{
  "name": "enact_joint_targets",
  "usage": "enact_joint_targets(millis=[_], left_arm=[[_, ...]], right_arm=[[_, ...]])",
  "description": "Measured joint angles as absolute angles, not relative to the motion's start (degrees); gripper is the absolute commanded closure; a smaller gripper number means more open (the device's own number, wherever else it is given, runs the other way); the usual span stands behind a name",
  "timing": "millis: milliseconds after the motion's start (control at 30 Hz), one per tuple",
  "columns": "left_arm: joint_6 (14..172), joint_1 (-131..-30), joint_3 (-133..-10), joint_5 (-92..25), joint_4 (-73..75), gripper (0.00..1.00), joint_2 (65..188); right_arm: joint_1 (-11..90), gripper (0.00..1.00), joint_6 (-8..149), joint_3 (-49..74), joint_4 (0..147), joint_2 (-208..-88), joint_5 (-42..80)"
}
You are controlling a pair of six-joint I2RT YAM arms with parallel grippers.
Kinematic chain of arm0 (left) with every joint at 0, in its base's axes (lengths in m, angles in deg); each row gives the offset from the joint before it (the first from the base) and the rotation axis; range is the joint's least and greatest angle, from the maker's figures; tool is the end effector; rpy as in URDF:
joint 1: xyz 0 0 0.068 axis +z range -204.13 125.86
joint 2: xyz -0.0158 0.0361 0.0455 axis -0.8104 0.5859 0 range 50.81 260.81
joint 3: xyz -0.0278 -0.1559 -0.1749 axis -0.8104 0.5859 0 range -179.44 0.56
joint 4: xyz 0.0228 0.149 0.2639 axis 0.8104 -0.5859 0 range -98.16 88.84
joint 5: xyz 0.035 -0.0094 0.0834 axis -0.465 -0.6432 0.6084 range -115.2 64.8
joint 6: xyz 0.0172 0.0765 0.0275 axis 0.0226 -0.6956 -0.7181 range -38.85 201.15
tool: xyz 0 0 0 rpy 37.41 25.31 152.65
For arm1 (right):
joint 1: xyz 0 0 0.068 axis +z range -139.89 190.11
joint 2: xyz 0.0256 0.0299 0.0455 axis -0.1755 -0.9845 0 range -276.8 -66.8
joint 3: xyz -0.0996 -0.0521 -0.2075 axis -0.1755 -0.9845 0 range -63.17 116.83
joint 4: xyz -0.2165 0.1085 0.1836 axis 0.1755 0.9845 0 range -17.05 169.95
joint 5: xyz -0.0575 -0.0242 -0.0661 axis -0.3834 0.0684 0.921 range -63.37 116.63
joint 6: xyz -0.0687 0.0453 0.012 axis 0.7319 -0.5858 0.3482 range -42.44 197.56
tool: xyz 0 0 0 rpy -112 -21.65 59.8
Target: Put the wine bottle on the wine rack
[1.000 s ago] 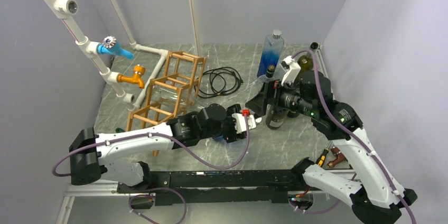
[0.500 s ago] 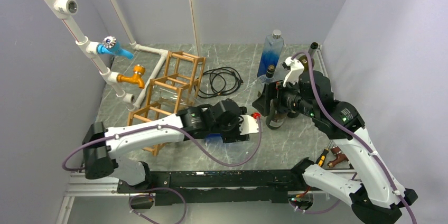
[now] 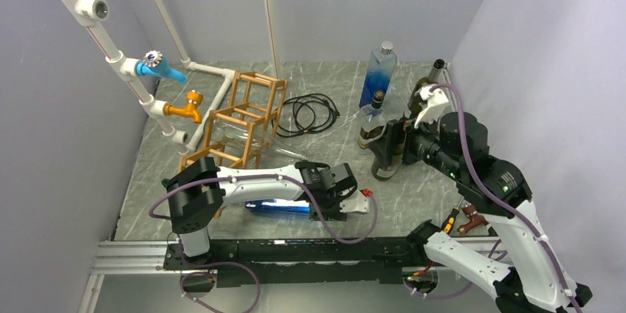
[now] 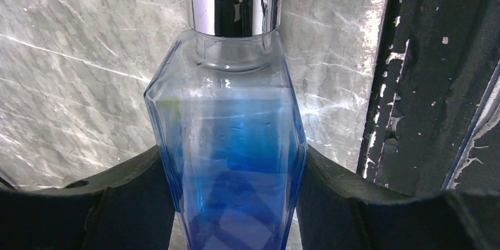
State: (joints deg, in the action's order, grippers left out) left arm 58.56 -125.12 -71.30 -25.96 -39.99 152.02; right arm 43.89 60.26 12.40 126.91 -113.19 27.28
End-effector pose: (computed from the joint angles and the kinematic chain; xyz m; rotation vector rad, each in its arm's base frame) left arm 0.1296 -0.3789 0.1090 2.0358 1.9077 -0.2373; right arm 0.1842 0.1223 0.4092 -0.2862 2.0275 0.5544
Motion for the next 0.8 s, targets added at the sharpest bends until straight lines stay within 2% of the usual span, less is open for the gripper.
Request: enact_joint_targets(millis=[100, 133, 167, 200, 233, 267, 567, 800], left_arm=[[58.6, -125.2, -70.7, -26.4, -39.1, 0.98, 152.1], [58.7, -125.2, -70.6, -26.4, -38.9, 0.81, 152.1], [59.0, -125.2, -70.6, -26.4, -38.6, 0.72, 152.3], [59.3, -125.2, -70.6, -26.5, -38.3, 0.4, 152.6], [59.7, -125.2, -70.6, -26.6, -37.8, 0.13, 153.0], [60.1, -125.2, -70.7, -26.9, -37.6, 0.02, 153.6], [63.9, -125.2, -70.5, -28.5, -34.4, 0.0, 153.2], [65.4, -124.9, -68.8, -30.2, -32.8, 0.0, 135.5]], right_arm=[[43.9, 0.0, 60.9, 12.4, 126.9, -111.9, 28.2], [43.9, 0.0, 61.1, 12.4, 126.9, -111.7, 28.5], [43.9, 0.0, 61.3, 12.4, 126.9, -111.6, 29.0], [43.9, 0.0, 61.5, 12.4, 126.9, -111.6, 29.3], [43.9, 0.0, 61.7, 12.4, 127.0, -111.7, 29.8], [43.9, 0.0, 61.9, 12.4, 127.0, -111.9, 30.0], [43.9, 0.0, 63.9, 12.4, 128.0, -112.0, 31.9], [43.9, 0.0, 64.5, 12.0, 127.8, -111.7, 31.4]])
